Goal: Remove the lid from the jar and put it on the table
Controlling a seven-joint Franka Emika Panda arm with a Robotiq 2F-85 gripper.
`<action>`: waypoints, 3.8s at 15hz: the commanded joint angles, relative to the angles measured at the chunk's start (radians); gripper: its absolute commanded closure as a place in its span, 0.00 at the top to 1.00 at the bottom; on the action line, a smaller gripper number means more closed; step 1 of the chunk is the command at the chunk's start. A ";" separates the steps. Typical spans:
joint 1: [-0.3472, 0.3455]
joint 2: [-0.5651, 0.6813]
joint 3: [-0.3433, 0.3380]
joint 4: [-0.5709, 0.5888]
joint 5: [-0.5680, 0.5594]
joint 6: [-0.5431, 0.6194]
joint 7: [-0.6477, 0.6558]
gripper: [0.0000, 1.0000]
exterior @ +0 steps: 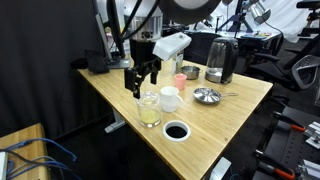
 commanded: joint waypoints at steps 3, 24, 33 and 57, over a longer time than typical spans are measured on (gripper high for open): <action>0.024 0.033 -0.031 0.029 0.000 -0.048 0.027 1.00; 0.026 0.038 -0.034 0.045 0.022 -0.061 0.020 0.08; -0.027 -0.059 -0.021 0.003 0.176 -0.032 -0.034 0.08; -0.116 -0.195 -0.022 -0.460 0.492 0.111 -0.054 0.08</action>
